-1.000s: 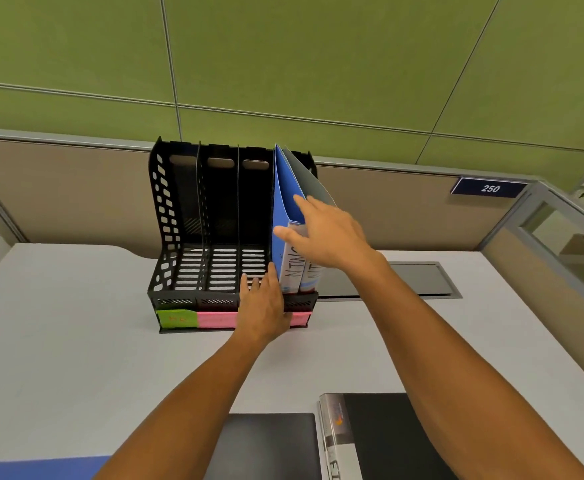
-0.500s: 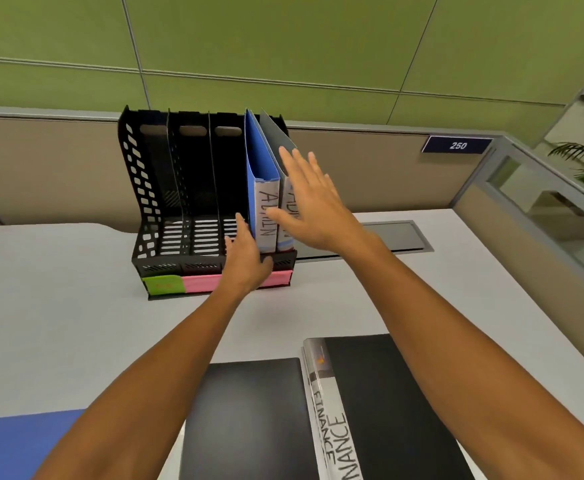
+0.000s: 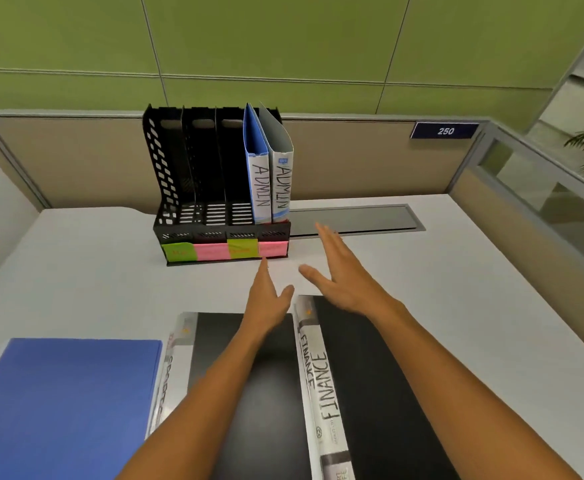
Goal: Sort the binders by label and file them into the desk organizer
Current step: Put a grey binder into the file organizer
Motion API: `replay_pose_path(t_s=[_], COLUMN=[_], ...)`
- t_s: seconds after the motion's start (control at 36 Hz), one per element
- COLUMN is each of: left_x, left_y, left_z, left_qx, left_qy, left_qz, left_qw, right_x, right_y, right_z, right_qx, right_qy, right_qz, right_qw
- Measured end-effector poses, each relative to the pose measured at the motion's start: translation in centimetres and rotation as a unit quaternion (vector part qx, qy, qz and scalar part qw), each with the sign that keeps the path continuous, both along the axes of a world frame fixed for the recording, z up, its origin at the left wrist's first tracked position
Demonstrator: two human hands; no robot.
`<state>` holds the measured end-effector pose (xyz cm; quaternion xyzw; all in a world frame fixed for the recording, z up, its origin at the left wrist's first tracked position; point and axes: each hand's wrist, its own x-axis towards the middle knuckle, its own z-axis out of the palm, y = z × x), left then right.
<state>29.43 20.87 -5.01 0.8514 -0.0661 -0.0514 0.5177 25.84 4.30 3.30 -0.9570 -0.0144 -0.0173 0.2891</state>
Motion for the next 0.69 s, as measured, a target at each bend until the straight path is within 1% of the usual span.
replay_pose_path(t_s=[0.17,0.25,0.36,0.47,0.53,0.69], left_x=[-5.9,-8.2,-11.3,-14.7,-16.4,-20.0], left_y=[-0.4,-0.9,-1.8,-2.6,-2.8,-3.8], left_z=[-1.3,-1.8,-2.5,-3.6,-4.5,-5.9], left_qx=[0.031,0.056,0.047,0.057,0.068,0.095], left_qy=[0.000,0.038,0.064,0.109,0.125,0.105], left_qz=[-0.042,-0.055,-0.061,-0.018,0.013,0.054], left_qw=[0.999,0.996,0.995,0.992,0.990,0.989], right_x=[-6.6,-9.5,-13.3,-16.8,-18.4,-21.3], right_y=[-2.4,-4.0,-5.7,-7.1,-7.5,-7.2], right_z=[-3.2,-4.8,-7.2,-10.5,-12.3,-16.0], right_qx=[0.029,0.031,0.022,-0.021,-0.025,-0.061], right_qy=[0.063,0.079,0.100,0.137,0.154,0.201], right_qz=[-0.019,-0.038,-0.071,-0.093,-0.106,-0.151], right_qw=[0.997,0.996,0.992,0.986,0.982,0.966])
